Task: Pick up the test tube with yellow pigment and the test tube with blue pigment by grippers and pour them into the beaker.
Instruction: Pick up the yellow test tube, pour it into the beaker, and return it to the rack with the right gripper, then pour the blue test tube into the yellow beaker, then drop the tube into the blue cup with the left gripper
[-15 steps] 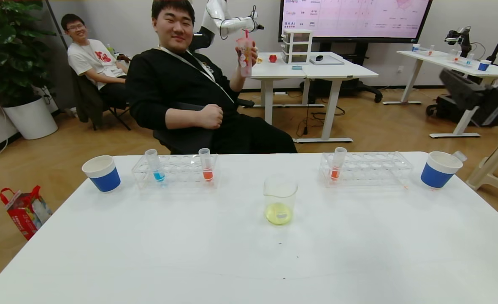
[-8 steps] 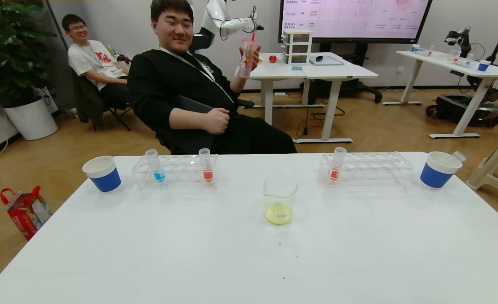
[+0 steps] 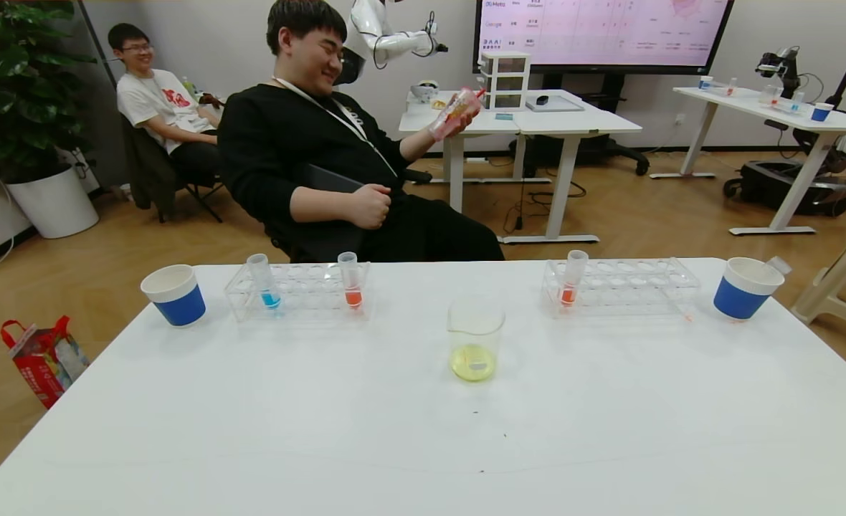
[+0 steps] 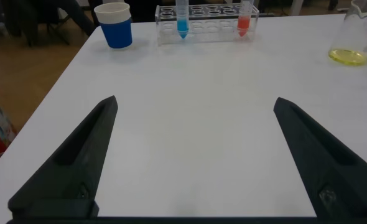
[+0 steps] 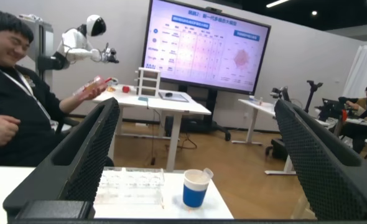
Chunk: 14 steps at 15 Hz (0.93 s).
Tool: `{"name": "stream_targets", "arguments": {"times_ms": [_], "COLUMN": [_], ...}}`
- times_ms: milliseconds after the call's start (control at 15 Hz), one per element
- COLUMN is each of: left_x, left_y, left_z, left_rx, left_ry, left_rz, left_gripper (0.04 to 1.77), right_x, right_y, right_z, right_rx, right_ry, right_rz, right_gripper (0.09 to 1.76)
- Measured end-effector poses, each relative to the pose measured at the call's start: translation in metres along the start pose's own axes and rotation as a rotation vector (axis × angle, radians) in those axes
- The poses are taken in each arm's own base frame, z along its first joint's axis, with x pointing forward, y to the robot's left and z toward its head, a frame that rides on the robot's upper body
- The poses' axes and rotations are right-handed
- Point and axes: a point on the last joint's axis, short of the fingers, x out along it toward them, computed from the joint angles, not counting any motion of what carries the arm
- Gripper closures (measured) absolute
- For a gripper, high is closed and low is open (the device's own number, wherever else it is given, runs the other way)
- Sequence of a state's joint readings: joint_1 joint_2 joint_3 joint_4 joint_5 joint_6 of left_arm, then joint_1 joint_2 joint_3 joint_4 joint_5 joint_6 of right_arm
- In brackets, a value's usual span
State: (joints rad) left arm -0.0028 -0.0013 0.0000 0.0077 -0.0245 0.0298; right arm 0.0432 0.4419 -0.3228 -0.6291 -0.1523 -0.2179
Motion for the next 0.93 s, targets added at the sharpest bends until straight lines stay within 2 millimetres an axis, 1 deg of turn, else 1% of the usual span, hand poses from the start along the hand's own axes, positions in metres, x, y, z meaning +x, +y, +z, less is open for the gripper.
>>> {"name": "stream_targets", "arguments": {"times_ms": [200,333,467,600,667,733,933], "left_x": [0.0,0.0,0.0,0.0,0.0,0.0,0.0], "left_y": [0.0,0.0,0.0,0.0,0.0,0.0,0.0], "left_z": [0.0,0.0,0.0,0.0,0.0,0.0,0.0], "left_rx": [0.0,0.0,0.0,0.001,0.001,0.0,0.001], "left_ry": [0.0,0.0,0.0,0.0,0.0,0.0,0.0], "left_rz": [0.0,0.001,0.001,0.0,0.0,0.0,0.0], "left_gripper": [0.06,0.06,0.06,0.06,0.06,0.06,0.06], "right_x": [-0.034,-0.057,-0.072,-0.079,-0.082,-0.085,-0.095], "right_y": [-0.004,-0.005,-0.001,0.005,0.009,0.012,0.017], "right_z": [-0.002,-0.013,-0.04,-0.069,-0.083,-0.096,-0.122], "right_rx": [-0.034,-0.048,-0.049,-0.044,-0.035,-0.002,0.04], "right_ry": [-0.011,0.007,0.058,0.102,0.151,0.23,0.46], "right_rz": [-0.003,-0.001,0.018,0.055,0.102,0.142,0.217], "right_gripper": [0.11,0.11,0.11,0.11,0.11,0.11,0.11]}}
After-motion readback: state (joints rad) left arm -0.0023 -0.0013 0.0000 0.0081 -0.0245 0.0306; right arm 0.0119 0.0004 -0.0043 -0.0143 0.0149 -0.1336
